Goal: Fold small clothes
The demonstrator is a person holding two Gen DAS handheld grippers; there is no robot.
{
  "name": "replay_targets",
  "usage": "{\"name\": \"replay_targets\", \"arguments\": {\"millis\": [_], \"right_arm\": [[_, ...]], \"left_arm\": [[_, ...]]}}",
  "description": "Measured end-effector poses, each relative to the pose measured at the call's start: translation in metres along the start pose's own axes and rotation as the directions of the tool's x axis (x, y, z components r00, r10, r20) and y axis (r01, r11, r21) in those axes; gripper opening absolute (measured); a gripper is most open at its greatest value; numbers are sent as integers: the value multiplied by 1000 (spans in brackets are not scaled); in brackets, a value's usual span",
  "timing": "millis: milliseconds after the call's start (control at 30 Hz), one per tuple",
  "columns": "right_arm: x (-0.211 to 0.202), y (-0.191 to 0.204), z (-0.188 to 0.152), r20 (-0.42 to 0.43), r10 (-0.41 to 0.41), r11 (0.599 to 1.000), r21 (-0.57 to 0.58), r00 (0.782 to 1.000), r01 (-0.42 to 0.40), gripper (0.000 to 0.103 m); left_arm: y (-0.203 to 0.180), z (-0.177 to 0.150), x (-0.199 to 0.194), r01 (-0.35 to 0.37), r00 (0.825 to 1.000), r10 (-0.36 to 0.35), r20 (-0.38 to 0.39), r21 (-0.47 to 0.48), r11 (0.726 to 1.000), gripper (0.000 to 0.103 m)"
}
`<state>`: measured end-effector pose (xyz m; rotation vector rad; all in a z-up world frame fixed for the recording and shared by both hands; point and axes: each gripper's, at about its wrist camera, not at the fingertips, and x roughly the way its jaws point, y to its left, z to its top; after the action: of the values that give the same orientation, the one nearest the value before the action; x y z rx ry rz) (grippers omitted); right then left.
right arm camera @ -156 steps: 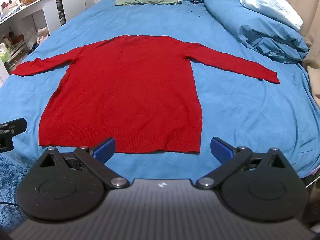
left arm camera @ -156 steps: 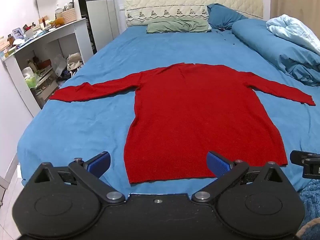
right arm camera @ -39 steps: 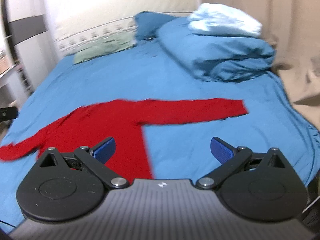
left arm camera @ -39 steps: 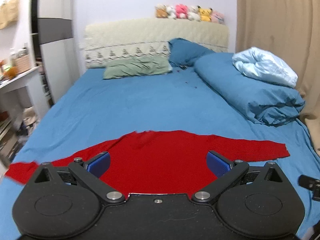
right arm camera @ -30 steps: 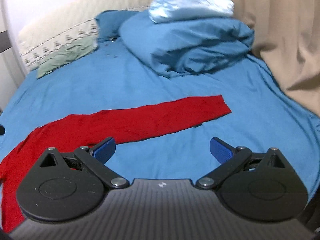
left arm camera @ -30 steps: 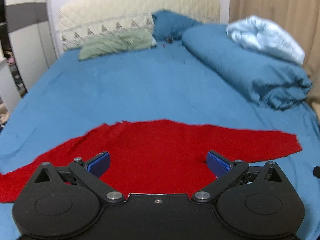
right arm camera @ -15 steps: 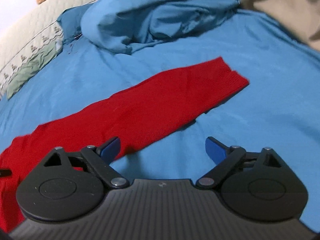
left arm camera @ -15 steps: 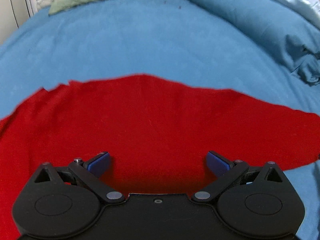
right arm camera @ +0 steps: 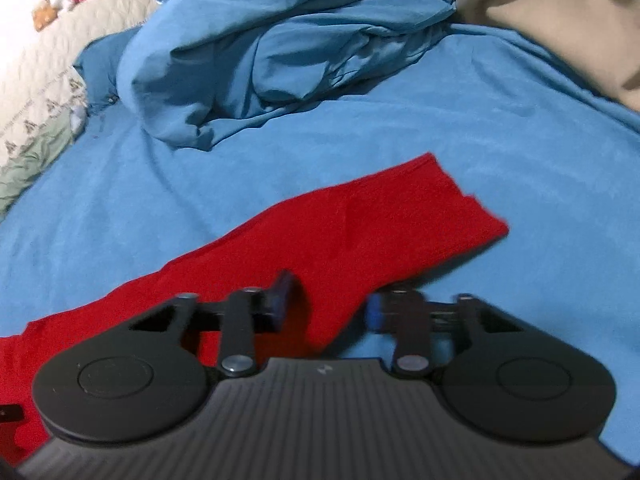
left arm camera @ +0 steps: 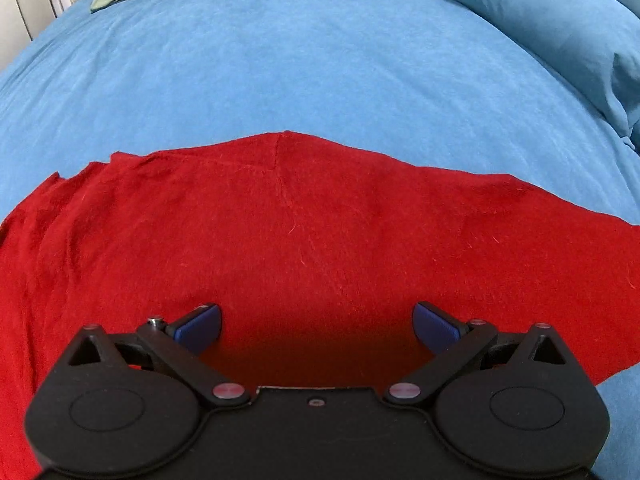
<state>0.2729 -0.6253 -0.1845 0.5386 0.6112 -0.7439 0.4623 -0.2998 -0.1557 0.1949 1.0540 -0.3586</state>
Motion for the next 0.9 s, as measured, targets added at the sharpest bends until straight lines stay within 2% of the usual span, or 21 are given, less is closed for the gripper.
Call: {"name": "replay_targets", "arguments": {"millis": [100,200,267,367,467,600,733,833,900], "right_arm": [[-7,12,8,18,-13,999,-46,1000,14,21],[-28,34,22,59,31,997,-78,998,-26,21],[-46,56,31,84,87,991,-107,993,-77,20],[-78,106,41,109,216,965,-176,970,-195,20],[-107,173,36,85,374,903,-260,924,-342,20],[-122,259,-2,-23,523,793,-354,852,-496,20],[-112,325,-73,-179,572,690,-423,800,-588,20],[-94,351,-129,-286,534,646,-469,795,-603,20],[-85,360,-163,-334,495,624,-506,802,-595,21]], "left_arm": [[-3,5,2,7,1000,-7,2,20,1000,103],[6,7,-9,14,1000,-14,6,40,999,103],[18,7,-26,10,999,-12,41,42,999,103],[46,2,-59,-12,995,10,95,21,1000,103],[86,-5,-88,-17,994,20,111,-28,999,103],[143,-16,-111,-7,993,20,115,-119,993,103],[192,-36,-122,-31,991,56,123,-195,980,103],[218,-49,-118,-65,990,90,111,-212,975,103],[223,-51,-113,-86,990,105,90,-197,977,103]]}}
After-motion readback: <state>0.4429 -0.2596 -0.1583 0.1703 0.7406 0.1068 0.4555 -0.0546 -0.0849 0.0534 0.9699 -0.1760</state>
